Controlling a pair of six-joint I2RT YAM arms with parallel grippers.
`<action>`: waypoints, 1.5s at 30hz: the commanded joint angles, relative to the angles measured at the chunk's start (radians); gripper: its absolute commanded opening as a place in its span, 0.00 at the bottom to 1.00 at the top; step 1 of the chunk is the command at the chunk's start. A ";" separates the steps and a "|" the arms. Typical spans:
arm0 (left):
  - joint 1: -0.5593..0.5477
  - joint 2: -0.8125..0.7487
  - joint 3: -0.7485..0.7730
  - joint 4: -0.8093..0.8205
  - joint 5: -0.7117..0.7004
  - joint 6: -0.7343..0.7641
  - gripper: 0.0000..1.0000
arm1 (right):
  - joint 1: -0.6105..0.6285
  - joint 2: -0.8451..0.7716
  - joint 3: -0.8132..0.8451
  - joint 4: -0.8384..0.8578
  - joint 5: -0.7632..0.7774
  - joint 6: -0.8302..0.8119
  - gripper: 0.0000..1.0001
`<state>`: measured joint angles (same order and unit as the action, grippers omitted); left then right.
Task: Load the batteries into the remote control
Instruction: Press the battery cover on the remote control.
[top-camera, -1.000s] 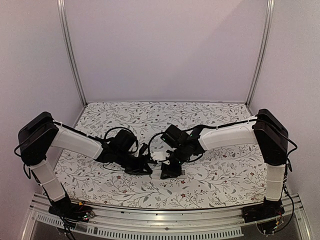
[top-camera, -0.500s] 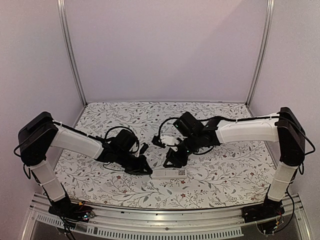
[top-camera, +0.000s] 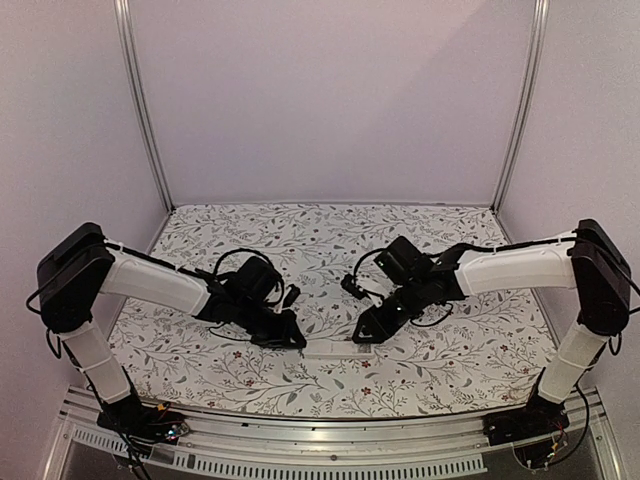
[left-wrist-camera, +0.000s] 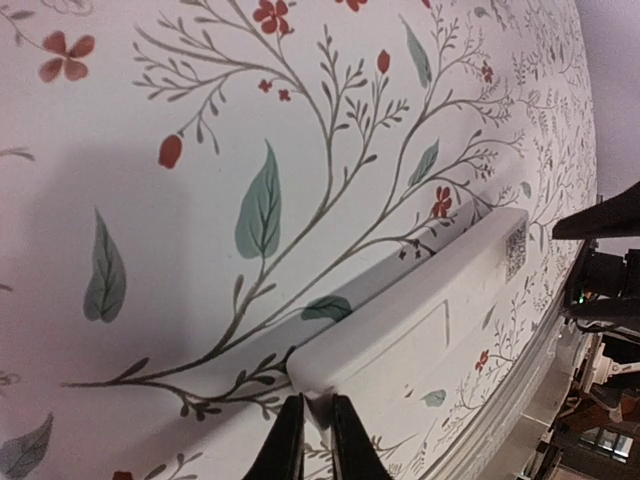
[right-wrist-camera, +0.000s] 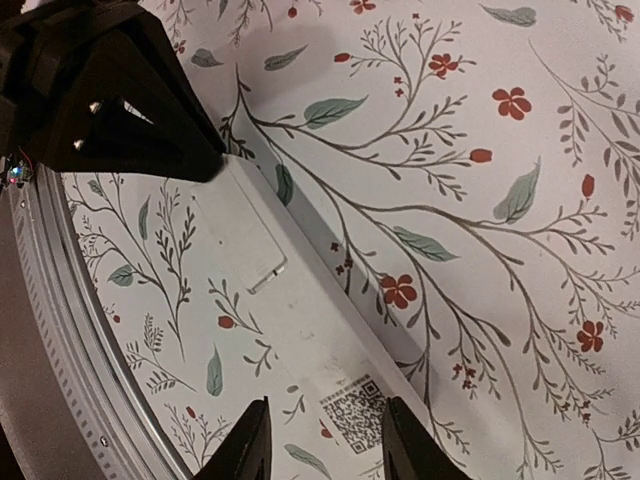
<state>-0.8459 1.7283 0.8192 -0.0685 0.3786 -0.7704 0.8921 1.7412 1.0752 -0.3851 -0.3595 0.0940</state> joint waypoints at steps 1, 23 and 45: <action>-0.031 0.005 0.022 -0.095 -0.047 0.031 0.11 | -0.055 -0.130 -0.076 -0.025 0.027 0.173 0.40; -0.073 0.031 0.084 -0.156 -0.083 0.052 0.11 | -0.099 -0.055 -0.188 0.087 -0.103 0.373 0.37; -0.117 0.078 0.111 -0.112 -0.026 0.035 0.06 | -0.090 0.045 -0.155 0.189 -0.190 0.407 0.18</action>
<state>-0.9016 1.7470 0.9154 -0.2131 0.2848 -0.7357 0.7845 1.7451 0.8940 -0.2695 -0.5106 0.5003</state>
